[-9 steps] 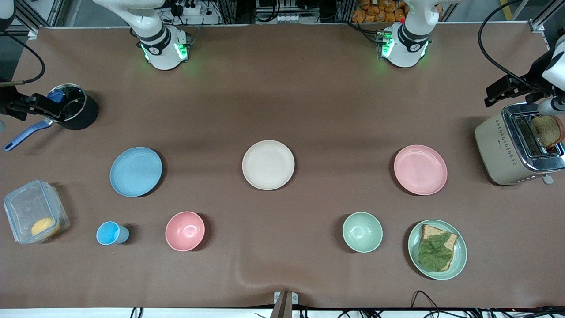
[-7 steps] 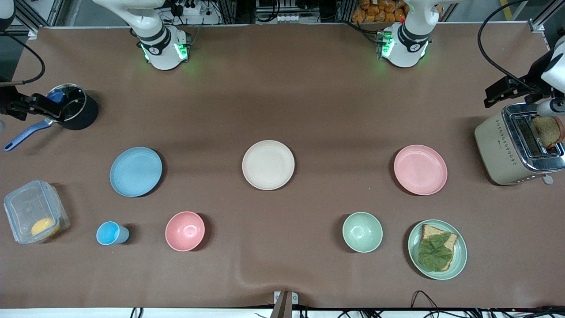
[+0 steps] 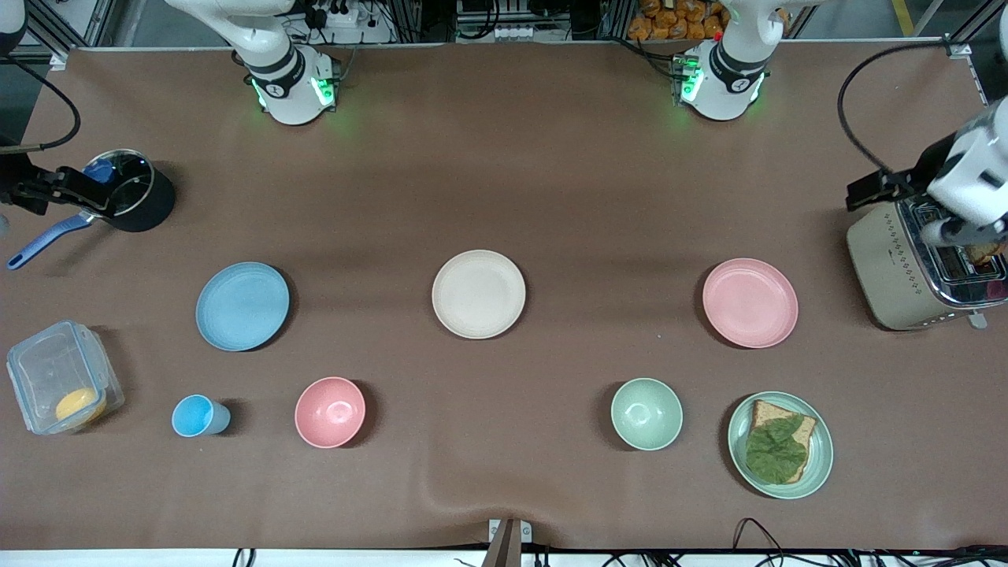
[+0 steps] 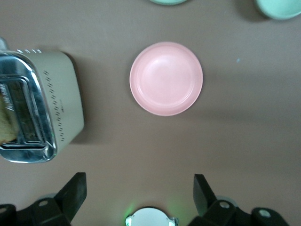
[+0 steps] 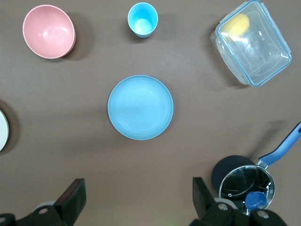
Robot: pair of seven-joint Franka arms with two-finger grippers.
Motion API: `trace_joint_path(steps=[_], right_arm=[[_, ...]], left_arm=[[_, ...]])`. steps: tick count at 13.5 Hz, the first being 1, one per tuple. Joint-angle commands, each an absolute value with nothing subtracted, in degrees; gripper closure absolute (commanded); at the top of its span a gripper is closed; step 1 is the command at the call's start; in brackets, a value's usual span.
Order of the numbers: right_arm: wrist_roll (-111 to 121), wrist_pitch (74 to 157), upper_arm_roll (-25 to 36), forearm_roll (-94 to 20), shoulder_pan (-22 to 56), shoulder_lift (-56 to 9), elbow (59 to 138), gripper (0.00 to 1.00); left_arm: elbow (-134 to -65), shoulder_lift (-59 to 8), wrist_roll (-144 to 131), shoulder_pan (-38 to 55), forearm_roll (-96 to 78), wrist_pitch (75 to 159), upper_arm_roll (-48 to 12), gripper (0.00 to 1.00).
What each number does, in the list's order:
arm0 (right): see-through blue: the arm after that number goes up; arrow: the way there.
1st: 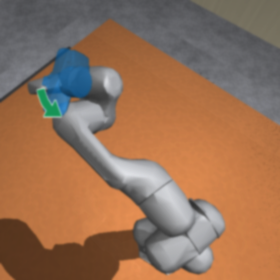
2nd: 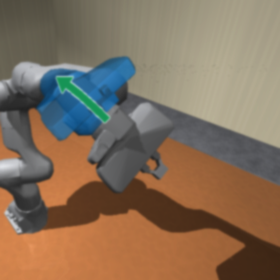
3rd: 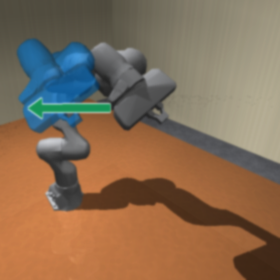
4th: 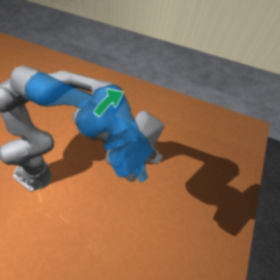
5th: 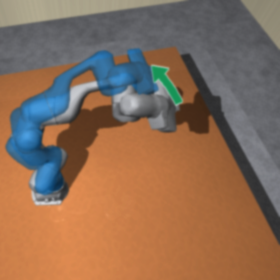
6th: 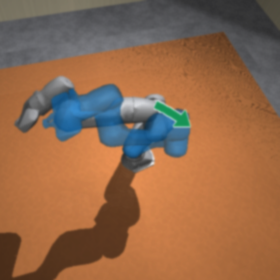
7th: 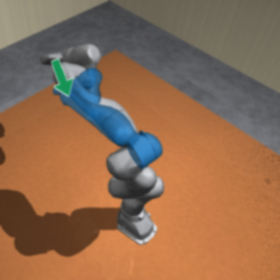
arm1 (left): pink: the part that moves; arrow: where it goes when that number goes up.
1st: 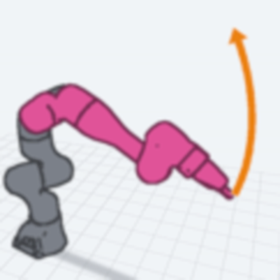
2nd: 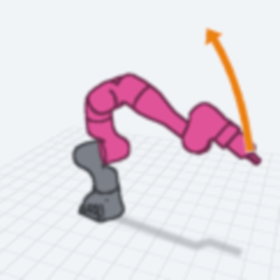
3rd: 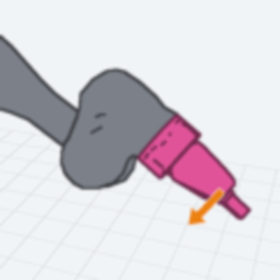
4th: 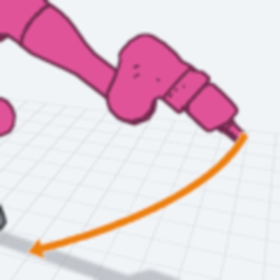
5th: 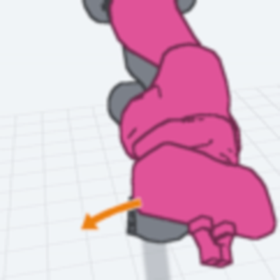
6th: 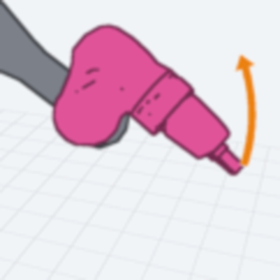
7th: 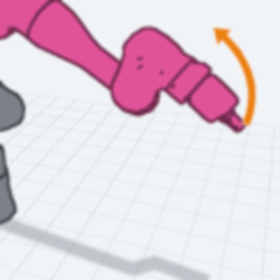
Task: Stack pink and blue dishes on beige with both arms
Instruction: 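Move the left gripper to the pink plate while the right gripper reaches the blue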
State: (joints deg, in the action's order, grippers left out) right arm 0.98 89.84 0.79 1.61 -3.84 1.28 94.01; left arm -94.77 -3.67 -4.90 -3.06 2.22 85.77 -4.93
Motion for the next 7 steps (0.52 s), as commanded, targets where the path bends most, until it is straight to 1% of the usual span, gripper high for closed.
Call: trace_joint_path(steps=[1, 2, 4, 5, 6, 7], right_arm=[[1.5, 89.2, 0.7, 2.2, -3.8, 0.8, 93.1, 0.00], [1.0, 89.1, 0.8, 2.2, -4.0, 0.5, 93.1, 0.00], [1.0, 88.9, 0.8, 2.2, -4.2, -0.1, 93.0, 0.00], [1.5, 88.9, 0.8, 2.3, -4.0, -1.1, 92.9, 0.00], [1.6, 89.1, 0.7, 3.1, -3.4, -3.3, 92.7, 0.00], [1.5, 89.6, 0.7, 3.7, -2.6, -6.5, 92.3, 0.00]], left_arm=[[-99.5, -6.7, -6.2, -3.7, 3.3, 91.4, -4.8, 0.00], [-103.2, -6.6, -6.2, -4.9, 3.2, 95.8, -4.8, 0.00], [-112.3, -6.9, -6.1, -7.7, 3.3, 109.1, -4.8, 0.00], [-115.9, -8.2, -6.0, -8.9, 3.3, 114.7, -4.9, 0.00], [-117.8, -9.9, -6.0, -9.1, 3.3, 118.4, -4.9, 0.00], [-118.6, -11.9, -6.0, -10.0, 3.3, 120.0, -4.9, 0.00]])
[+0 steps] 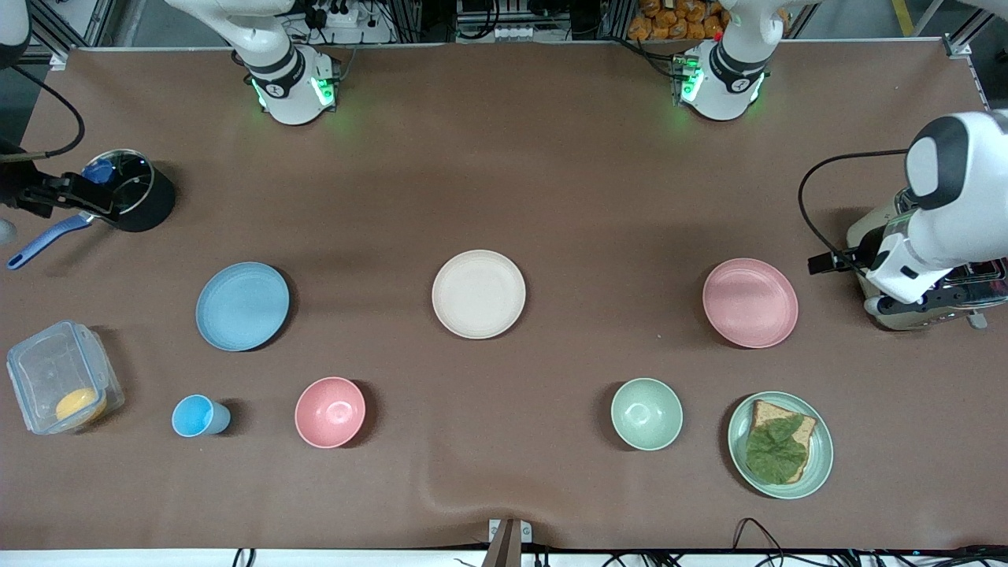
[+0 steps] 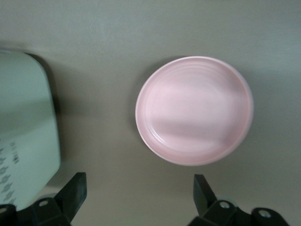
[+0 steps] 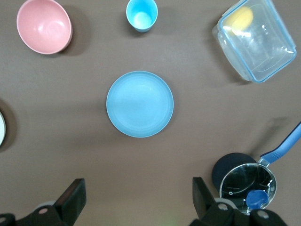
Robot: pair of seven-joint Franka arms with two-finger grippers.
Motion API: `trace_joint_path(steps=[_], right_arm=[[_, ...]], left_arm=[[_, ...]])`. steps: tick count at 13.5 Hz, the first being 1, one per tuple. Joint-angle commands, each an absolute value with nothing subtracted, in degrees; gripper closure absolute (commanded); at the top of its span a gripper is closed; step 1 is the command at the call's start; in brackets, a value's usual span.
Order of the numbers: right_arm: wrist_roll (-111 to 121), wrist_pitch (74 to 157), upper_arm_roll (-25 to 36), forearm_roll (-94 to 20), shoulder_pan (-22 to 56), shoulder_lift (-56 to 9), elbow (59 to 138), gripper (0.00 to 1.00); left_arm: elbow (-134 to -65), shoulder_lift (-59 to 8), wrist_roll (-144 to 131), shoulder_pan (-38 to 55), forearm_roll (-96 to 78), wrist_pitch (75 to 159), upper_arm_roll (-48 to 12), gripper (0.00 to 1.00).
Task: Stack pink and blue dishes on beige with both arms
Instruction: 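Move the left gripper to the pink plate while the right gripper reaches the blue, then grasp the pink plate with the left gripper while the right gripper grasps the blue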
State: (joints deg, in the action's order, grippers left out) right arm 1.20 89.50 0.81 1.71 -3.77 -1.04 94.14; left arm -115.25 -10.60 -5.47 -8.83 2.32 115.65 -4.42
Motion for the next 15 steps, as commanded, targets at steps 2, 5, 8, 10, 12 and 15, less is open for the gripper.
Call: trace_joint_path(steps=[2, 5, 8, 10, 12, 15], right_arm=[[1.3, 90.0, 0.8, 4.3, -2.7, -13.0, 86.6, 0.00], [1.0, 97.7, 0.9, 4.0, -5.7, -18.7, 83.8, 0.00], [1.6, 103.3, 1.0, 4.1, -8.0, -21.9, 84.3, 0.00], [1.7, 103.4, 1.0, 4.0, -9.2, -24.7, 84.3, 0.00], [1.7, 105.3, 0.9, 3.8, -9.5, -26.6, 87.4, 0.00], [2.0, 114.2, 0.7, 3.2, -10.8, -25.9, 99.1, 0.00]], left_arm=[[-118.4, -15.8, -6.0, -10.6, 3.1, 121.7, -5.0, 0.00], [-118.4, -21.4, -5.0, -11.8, 2.6, 126.2, -5.0, 0.00], [-117.8, -24.2, -4.8, -12.8, 2.6, 127.8, -5.1, 0.06], [-117.8, -25.4, -4.8, -12.8, 2.6, 129.1, -5.2, 0.18], [-117.8, -25.7, -4.8, -12.7, 2.5, 129.4, -5.2, 0.38], [-117.7, -26.9, -4.8, -12.8, 2.5, 129.8, -5.2, 0.45]])
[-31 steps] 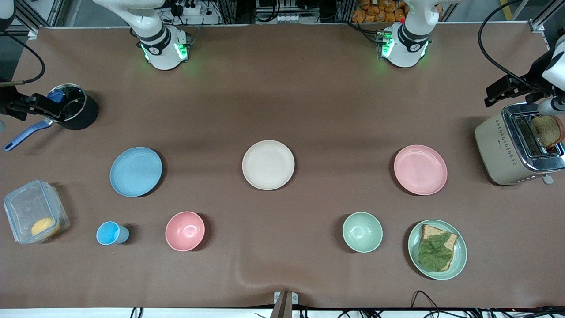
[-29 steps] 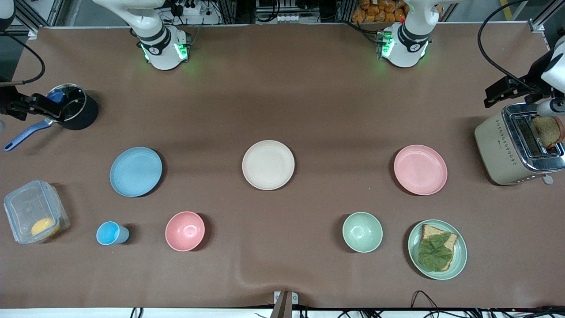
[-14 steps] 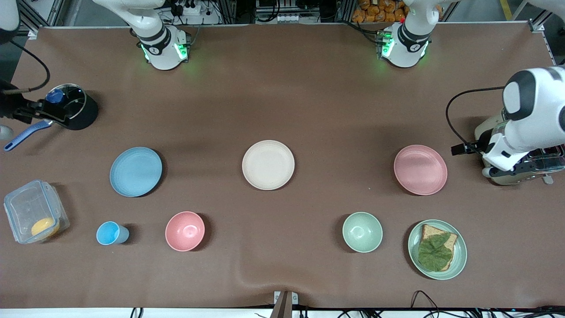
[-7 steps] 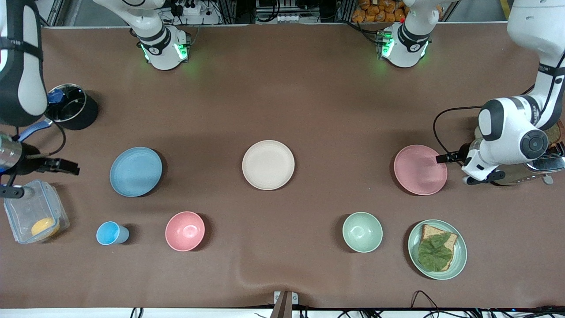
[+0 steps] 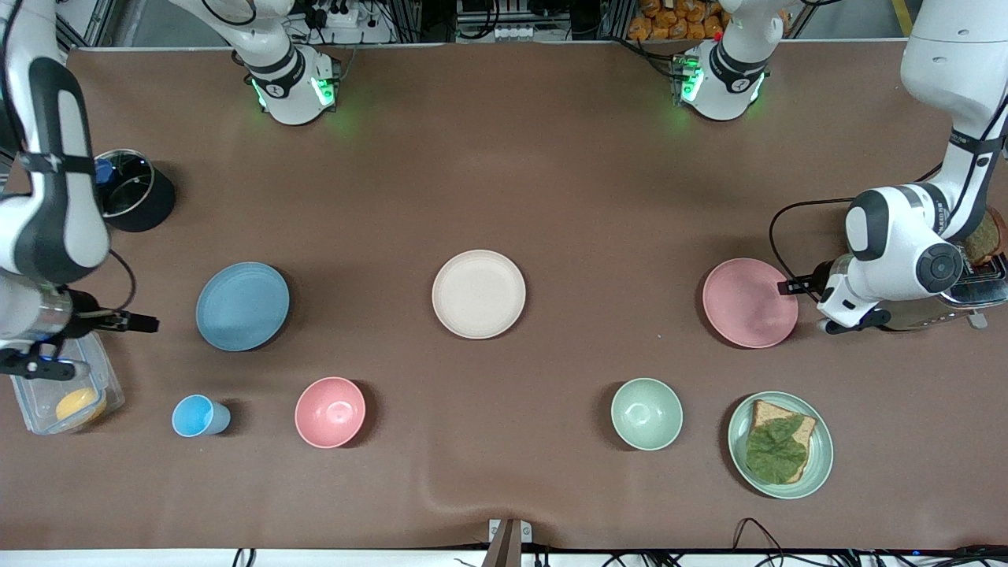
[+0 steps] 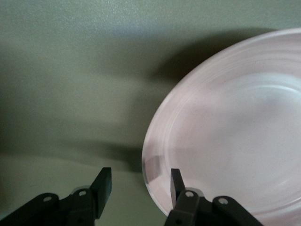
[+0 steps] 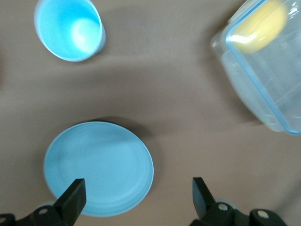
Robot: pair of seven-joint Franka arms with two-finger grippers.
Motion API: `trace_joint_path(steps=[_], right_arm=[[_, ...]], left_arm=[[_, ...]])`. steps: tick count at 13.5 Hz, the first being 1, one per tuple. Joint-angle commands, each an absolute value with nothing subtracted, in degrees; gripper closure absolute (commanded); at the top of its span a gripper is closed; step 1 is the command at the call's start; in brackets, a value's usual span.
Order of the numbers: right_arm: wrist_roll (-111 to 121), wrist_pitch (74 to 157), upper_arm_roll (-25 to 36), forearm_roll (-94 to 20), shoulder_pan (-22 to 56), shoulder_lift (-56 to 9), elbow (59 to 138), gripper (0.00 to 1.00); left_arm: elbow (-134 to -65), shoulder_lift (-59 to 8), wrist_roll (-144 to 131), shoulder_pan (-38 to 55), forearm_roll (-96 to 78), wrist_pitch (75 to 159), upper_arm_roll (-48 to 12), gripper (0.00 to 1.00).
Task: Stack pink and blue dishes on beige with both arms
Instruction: 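Grasp the pink plate with the left gripper while the right gripper grasps the blue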
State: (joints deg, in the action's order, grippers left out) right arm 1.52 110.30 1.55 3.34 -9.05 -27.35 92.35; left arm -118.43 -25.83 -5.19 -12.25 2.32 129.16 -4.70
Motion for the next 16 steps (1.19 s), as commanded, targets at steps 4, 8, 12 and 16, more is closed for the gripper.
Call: trace_joint_path(steps=[4, 8, 12, 16], right_arm=[[5.6, 124.8, 0.7, 1.0, -12.7, -26.7, 107.9, 0.00], [5.5, 138.2, 0.7, 1.0, -12.7, -29.2, 116.4, 0.00], [5.7, 137.8, 0.7, 1.0, -12.6, -29.5, 116.5, 0.79], [9.0, 137.7, 0.7, 1.0, -12.7, -29.1, 116.5, 1.00]], left_arm=[[-117.2, -27.9, -4.9, -12.7, 1.4, 129.9, -5.2, 0.77], [-117.2, -27.7, -4.7, -12.7, 0.7, 129.8, -5.4, 1.00], [-116.6, -21.9, -3.0, -12.9, -2.1, 121.8, -9.0, 1.00], [-110.7, -16.1, -7.5, -12.4, -5.3, 109.5, -18.2, 1.00]])
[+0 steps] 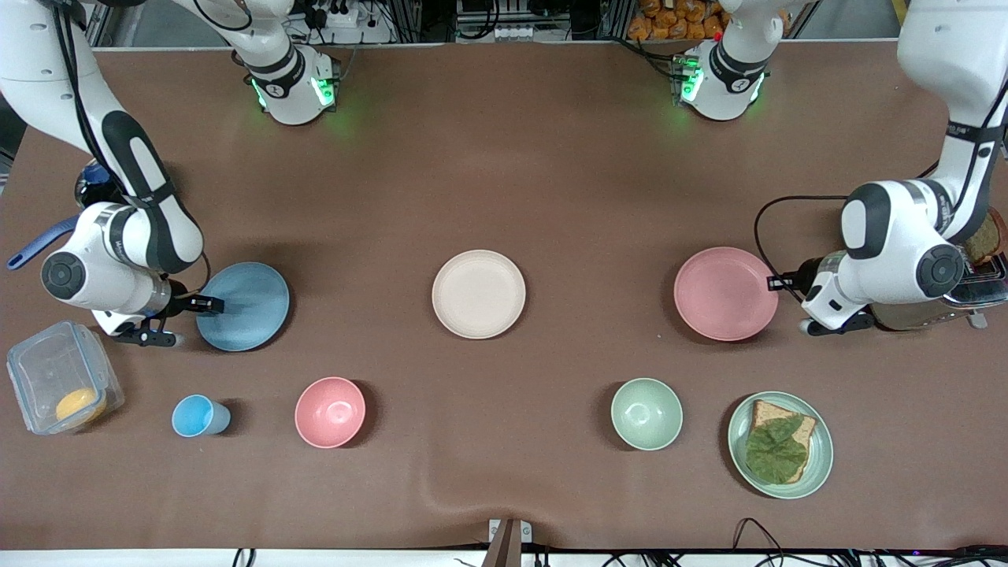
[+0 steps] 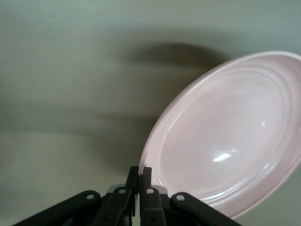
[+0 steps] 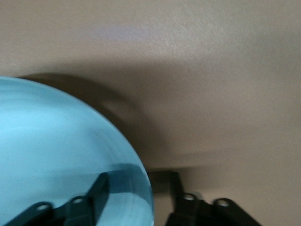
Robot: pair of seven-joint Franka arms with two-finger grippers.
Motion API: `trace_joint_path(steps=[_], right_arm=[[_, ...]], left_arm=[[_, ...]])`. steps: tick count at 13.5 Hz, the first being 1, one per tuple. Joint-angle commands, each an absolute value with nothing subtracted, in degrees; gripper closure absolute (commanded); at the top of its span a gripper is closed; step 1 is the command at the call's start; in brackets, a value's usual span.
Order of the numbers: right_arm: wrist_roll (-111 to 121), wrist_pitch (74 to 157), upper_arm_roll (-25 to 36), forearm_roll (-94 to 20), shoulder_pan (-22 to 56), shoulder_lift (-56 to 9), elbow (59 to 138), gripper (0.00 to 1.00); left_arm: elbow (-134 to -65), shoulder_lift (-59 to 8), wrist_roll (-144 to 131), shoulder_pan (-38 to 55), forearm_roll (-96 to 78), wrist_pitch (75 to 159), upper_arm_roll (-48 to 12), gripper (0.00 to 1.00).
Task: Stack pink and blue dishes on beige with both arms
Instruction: 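Carry the pink plate with the left gripper onto the beige plate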
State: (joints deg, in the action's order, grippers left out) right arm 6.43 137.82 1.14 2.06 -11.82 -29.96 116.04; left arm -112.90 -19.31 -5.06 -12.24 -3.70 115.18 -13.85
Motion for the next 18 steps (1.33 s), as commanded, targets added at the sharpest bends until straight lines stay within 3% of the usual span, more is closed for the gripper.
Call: trace_joint_path(steps=[1, 5, 10, 14, 18], right_arm=[[9.1, 137.7, 0.7, 1.0, -12.7, -29.0, 116.5, 1.00], [11.4, 137.6, 0.7, 1.0, -12.5, -27.2, 116.5, 1.00], [13.2, 134.0, 0.5, 1.0, -12.0, -23.5, 115.3, 1.00], [13.0, 122.6, -0.2, 0.8, -11.6, -22.5, 108.5, 1.00], [12.7, 111.7, -0.9, -8.9, -11.3, -22.6, 102.6, 1.00]], left_arm=[[-109.2, -16.0, -7.5, -12.6, -5.3, 108.0, -21.2, 1.00], [-107.9, -17.6, -17.6, -9.7, -8.0, 110.7, -29.3, 1.00], [-107.6, -24.5, -38.9, 5.3, -7.5, 126.1, -30.1, 1.00], [-102.4, -32.9, -51.1, 13.8, -7.0, 133.2, -29.6, 1.00], [-96.0, -39.4, -53.6, 17.7, -6.9, 134.3, -27.3, 1.00]])
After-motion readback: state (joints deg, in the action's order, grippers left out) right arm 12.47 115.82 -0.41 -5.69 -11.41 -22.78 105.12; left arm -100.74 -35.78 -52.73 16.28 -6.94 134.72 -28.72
